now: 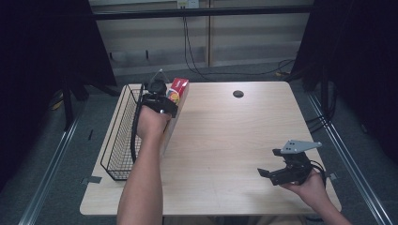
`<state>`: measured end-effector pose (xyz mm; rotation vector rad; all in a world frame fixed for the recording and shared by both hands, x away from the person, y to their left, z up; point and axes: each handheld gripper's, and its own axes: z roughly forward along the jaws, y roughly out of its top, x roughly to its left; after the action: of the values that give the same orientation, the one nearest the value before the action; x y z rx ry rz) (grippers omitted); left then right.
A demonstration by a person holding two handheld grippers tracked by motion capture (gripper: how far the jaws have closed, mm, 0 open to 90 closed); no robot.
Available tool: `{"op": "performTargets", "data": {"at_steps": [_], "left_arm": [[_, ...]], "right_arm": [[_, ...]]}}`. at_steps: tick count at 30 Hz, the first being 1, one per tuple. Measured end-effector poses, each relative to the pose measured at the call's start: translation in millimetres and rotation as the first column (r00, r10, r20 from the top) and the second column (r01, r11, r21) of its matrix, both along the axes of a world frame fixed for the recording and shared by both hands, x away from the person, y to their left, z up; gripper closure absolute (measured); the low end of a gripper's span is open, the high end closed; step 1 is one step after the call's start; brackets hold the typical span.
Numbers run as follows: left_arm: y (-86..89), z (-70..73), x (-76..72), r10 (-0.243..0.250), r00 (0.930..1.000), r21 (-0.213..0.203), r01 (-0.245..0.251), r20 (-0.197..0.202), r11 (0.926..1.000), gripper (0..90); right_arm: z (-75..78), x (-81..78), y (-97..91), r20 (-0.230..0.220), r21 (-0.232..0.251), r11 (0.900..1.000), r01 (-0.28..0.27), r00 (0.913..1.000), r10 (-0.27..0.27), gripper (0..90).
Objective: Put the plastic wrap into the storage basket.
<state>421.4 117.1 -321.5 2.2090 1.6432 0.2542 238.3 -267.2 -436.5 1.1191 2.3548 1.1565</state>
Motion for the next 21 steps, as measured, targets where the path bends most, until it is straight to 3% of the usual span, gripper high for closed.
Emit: {"op": "performTargets", "data": {"at_steps": [21], "left_arm": [[19.4, 7.5, -4.2, 0.057, 0.9982, 0.008, -0.057, 0.018, 0.9983, 44.9]], "right_arm": [[-0.6, -0.1, 1.7, 0.007, -0.012, 0.9999, -0.002, 1.0000, 0.002, 6.1]]}}
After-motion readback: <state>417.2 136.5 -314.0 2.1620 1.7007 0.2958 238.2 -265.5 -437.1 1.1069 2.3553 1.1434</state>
